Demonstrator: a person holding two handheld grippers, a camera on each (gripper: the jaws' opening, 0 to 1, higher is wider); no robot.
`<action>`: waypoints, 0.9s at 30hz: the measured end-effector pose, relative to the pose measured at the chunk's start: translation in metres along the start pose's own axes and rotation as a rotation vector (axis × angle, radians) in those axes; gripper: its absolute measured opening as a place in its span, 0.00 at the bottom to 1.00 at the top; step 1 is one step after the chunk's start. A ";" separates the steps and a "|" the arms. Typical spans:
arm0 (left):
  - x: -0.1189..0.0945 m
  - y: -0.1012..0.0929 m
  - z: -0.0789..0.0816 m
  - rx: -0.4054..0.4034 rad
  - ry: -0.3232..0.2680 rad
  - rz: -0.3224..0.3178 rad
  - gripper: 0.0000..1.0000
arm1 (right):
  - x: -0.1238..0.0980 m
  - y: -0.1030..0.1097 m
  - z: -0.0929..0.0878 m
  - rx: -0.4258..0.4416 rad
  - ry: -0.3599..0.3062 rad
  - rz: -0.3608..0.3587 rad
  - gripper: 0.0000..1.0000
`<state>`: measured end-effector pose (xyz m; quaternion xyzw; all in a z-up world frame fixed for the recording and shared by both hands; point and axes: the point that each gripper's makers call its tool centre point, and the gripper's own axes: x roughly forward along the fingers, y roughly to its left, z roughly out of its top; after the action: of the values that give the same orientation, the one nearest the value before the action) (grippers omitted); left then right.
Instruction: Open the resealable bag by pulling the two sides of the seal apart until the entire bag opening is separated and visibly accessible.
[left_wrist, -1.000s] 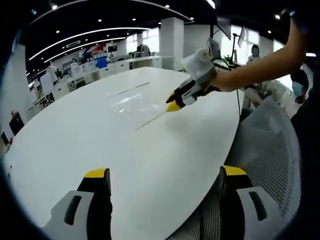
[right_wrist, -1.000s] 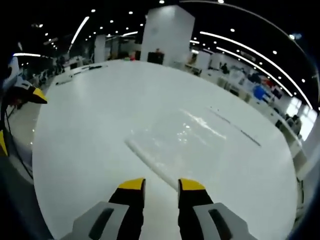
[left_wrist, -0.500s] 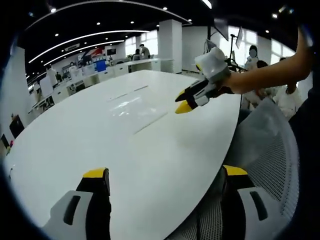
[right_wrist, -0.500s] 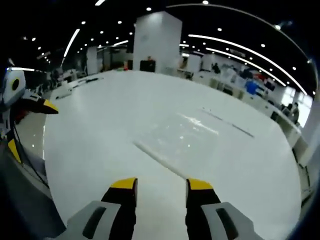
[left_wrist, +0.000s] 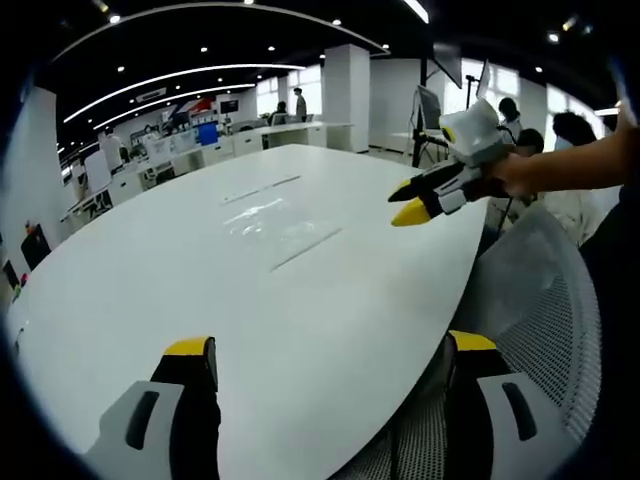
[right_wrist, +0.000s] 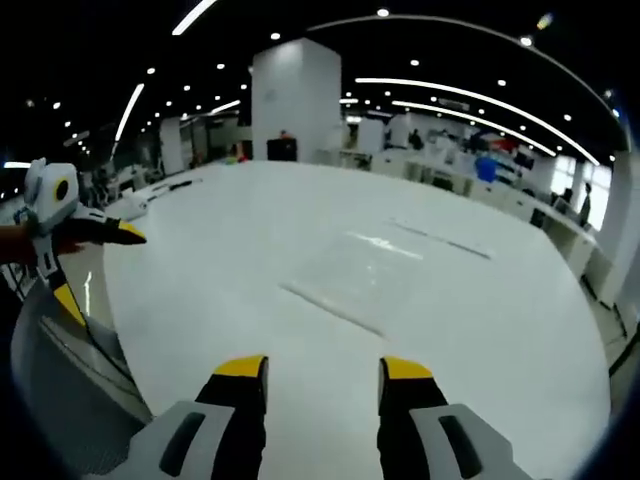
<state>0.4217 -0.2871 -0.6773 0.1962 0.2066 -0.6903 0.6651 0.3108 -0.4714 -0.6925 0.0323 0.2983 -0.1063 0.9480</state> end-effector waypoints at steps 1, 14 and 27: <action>0.000 0.000 0.000 -0.003 -0.001 0.001 0.93 | -0.003 -0.001 0.001 0.009 -0.007 -0.005 0.43; -0.002 0.009 -0.001 -0.043 -0.023 0.026 0.99 | -0.034 0.014 0.002 0.050 -0.051 -0.002 0.69; -0.002 0.013 -0.002 -0.089 -0.043 0.045 0.99 | -0.052 0.023 0.001 0.081 -0.086 -0.020 0.98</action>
<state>0.4350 -0.2846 -0.6782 0.1562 0.2183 -0.6695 0.6926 0.2750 -0.4395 -0.6617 0.0630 0.2529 -0.1289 0.9568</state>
